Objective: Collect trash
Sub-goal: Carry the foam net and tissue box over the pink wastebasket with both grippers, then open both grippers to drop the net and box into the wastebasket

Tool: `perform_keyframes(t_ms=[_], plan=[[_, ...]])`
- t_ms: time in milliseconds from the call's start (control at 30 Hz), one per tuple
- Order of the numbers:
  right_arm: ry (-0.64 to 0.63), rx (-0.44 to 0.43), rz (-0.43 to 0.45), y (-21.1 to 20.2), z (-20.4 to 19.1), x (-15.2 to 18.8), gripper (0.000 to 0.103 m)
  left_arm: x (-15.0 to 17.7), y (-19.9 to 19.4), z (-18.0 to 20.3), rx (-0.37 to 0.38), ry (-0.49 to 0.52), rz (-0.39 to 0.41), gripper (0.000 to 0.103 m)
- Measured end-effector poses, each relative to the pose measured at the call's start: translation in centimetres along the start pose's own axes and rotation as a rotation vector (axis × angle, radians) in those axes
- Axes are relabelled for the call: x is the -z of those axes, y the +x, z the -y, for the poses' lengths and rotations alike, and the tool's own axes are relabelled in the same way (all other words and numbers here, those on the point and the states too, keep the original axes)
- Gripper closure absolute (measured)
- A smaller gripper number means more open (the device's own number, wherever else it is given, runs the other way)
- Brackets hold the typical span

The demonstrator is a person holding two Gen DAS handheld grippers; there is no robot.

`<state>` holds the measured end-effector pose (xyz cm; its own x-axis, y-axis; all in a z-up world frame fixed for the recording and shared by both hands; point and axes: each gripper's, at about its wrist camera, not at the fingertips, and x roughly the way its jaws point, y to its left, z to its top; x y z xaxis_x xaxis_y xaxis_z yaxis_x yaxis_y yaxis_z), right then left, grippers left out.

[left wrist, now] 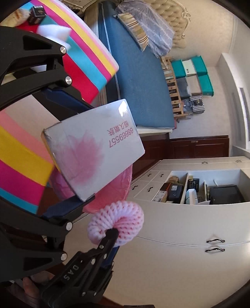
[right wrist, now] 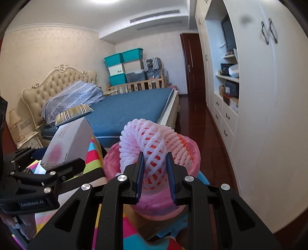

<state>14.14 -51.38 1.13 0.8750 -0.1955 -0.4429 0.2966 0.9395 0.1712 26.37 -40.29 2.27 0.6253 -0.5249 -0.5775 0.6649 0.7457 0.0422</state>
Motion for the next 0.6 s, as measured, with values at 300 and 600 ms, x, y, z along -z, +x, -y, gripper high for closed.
perform_keyframes(t_ms=[300,600], plan=[[0.067,-0.008,-0.092,6.5,3.5,-0.8,0.079,-2.9,6.7,-0.3,-0.015,-0.031,-0.071,0.023],[0.020,-0.029,-0.069,8.1,3.9,-2.0,0.055,-3.2,10.2,-1.6,0.011,-0.137,-0.114,0.021]])
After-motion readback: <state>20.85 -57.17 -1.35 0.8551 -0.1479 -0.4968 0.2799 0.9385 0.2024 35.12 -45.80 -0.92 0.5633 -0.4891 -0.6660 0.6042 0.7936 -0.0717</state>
